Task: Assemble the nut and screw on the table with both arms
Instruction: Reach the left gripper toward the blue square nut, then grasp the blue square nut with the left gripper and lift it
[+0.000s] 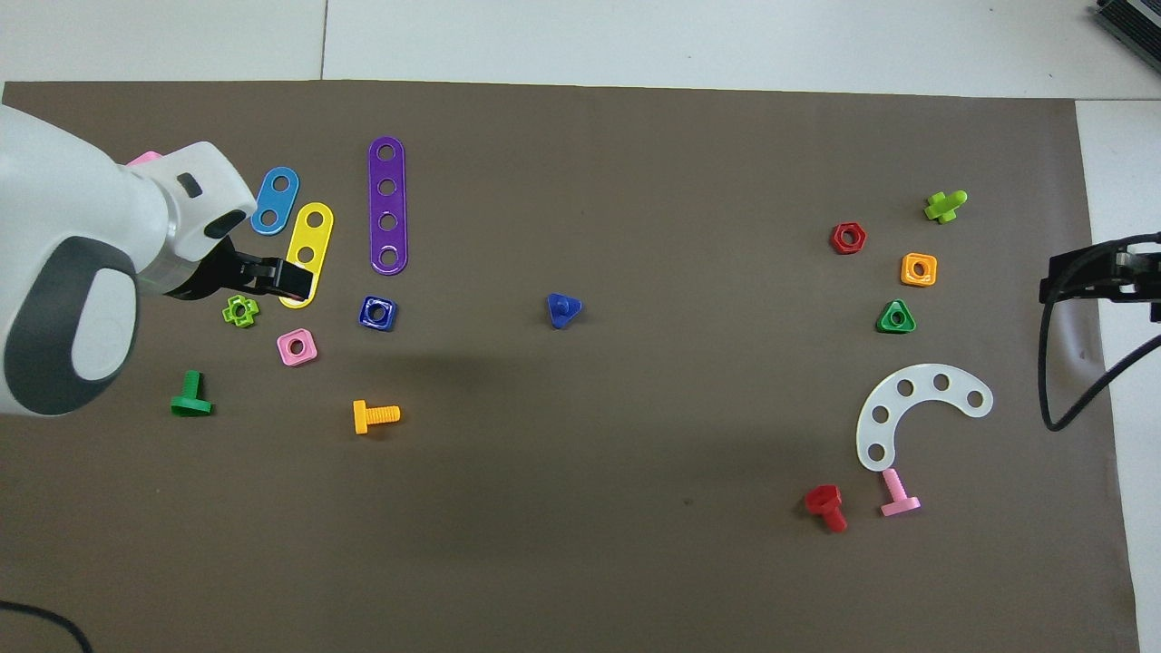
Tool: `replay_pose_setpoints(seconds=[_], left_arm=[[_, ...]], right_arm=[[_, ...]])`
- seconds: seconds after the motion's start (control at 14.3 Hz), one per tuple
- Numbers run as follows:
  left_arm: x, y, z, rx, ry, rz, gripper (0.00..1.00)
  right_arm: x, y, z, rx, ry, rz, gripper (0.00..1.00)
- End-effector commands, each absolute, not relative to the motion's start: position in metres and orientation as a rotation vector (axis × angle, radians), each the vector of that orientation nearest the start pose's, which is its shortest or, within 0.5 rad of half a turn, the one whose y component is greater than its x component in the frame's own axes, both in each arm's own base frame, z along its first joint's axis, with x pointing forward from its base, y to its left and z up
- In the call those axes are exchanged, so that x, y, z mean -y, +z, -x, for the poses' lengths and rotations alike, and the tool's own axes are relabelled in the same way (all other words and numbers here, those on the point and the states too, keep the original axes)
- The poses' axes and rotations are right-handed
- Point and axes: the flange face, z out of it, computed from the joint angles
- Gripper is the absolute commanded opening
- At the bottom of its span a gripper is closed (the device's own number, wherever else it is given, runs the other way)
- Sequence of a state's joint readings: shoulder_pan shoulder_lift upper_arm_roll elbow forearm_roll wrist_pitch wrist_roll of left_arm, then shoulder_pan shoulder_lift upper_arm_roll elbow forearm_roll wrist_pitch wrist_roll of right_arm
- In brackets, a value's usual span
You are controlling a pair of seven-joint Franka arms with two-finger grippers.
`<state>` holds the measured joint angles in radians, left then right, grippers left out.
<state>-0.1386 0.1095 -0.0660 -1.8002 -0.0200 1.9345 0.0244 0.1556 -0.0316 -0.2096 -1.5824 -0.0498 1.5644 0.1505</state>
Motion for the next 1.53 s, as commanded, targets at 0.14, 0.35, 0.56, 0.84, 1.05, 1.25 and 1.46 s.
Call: replay_pose_setpoints(seconds=[0.14,0.35,0.56,0.84,1.05,1.25,1.46], left_arm=[[0.15,0.43,-0.584,-0.432,-0.125,3.158,1.0],[0.159,0.388,-0.592,-0.447,-0.098,3.157,0.99],[0.166,0.353,-0.587,-0.465,-0.087,3.155,0.96],[0.174,0.324,-0.585,-0.488,-0.094,3.152,0.92],[0.172,0.314,-0.579,-0.528,-0.069,3.143,0.87],[0.171,0.308,-0.576,-0.537,-0.057,3.141,0.83],[0.169,0.297,-0.569,-0.55,-0.052,3.137,0.8]], right_arm=[[0.022,0.634,-0.541,-0.252,-0.005,3.172,1.0],[0.021,0.635,-0.54,-0.252,-0.015,3.171,1.0],[0.021,0.634,-0.539,-0.247,-0.012,3.171,1.0],[0.013,0.634,-0.538,-0.222,-0.012,3.164,1.0],[0.013,0.631,-0.535,-0.226,0.068,3.164,1.0],[0.014,0.631,-0.536,-0.224,0.056,3.171,1.0],[0.014,0.629,-0.534,-0.232,0.061,3.161,1.0]])
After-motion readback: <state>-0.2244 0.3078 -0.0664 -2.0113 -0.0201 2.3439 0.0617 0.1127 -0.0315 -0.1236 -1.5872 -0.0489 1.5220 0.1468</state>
